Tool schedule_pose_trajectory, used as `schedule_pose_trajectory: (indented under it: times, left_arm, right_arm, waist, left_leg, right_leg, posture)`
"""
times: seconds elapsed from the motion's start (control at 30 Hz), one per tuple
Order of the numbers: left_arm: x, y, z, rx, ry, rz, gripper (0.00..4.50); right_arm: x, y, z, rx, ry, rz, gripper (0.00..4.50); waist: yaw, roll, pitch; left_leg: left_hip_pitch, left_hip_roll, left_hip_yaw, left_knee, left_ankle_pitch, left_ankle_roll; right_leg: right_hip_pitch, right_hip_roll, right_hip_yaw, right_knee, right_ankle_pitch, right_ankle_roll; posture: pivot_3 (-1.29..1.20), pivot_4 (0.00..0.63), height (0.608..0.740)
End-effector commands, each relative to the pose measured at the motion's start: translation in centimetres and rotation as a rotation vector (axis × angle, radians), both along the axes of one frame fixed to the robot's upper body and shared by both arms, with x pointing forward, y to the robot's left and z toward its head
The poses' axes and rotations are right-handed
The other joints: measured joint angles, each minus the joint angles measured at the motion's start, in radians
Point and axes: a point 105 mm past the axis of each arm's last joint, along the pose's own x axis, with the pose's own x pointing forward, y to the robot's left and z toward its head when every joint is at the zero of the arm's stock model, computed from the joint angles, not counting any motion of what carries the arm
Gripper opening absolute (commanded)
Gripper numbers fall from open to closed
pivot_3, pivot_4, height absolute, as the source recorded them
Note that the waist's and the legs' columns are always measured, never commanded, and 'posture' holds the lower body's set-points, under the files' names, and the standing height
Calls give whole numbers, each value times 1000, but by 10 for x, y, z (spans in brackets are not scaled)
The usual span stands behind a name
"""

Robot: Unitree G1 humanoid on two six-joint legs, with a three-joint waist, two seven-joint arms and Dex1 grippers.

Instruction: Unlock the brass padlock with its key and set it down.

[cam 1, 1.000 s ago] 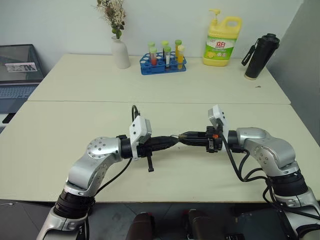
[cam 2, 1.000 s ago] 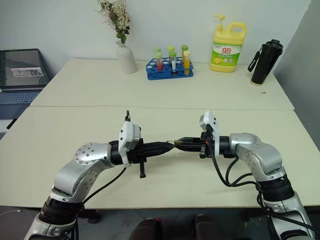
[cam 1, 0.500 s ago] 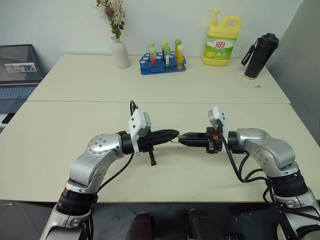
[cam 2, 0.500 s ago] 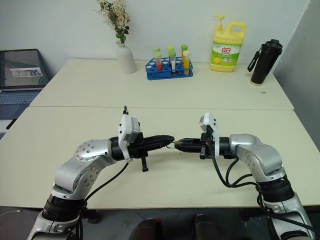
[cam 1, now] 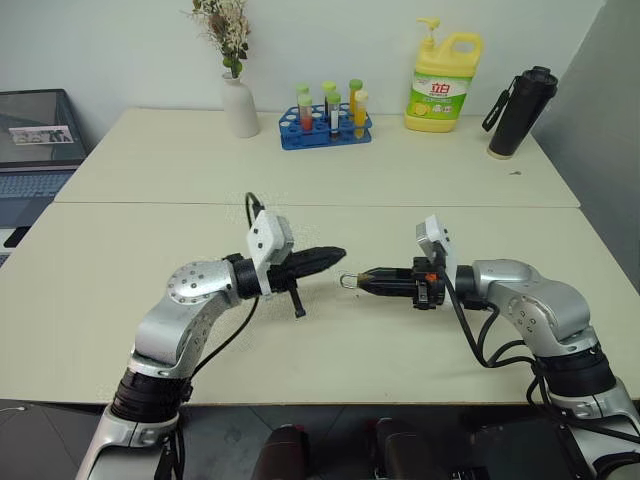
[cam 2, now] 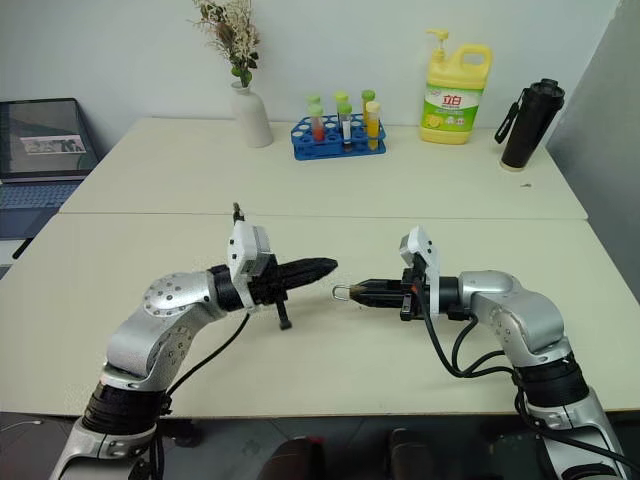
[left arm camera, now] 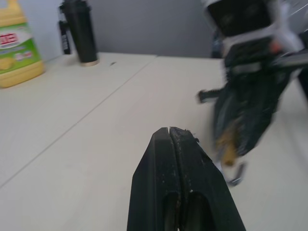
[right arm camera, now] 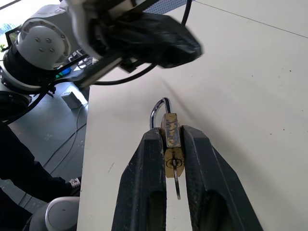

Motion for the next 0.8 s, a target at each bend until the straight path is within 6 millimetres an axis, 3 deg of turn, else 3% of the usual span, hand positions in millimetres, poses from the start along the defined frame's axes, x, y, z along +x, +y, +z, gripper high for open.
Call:
schedule_pose_trajectory:
  times: [0.03,0.33,0.8]
  left_arm:
    - [0,1,-2,43,-63,-8,0]
    - [-17,-22,-22,47,-17,-125,0]
    - [-35,-30,-10,-18,64,-212,0]
  right_arm:
    - [-6,5,12,27,-42,43,174]
    - [-7,7,14,41,-35,55,174]
    - [-6,7,15,41,-36,44,174]
  waist:
    - [0,0,0]
    - [0,0,0]
    - [0,0,0]
  left_leg:
    - [0,0,0,0,0,0]
    - [0,0,0,0,0,0]
    - [0,0,0,0,0,0]
  right_leg:
    - [0,0,0,0,0,0]
    - [0,-1,0,0,2,-4]
    - [0,0,0,0,0,0]
  posture:
    - [0,150,740]
    - [0,150,740]
    - [0,150,740]
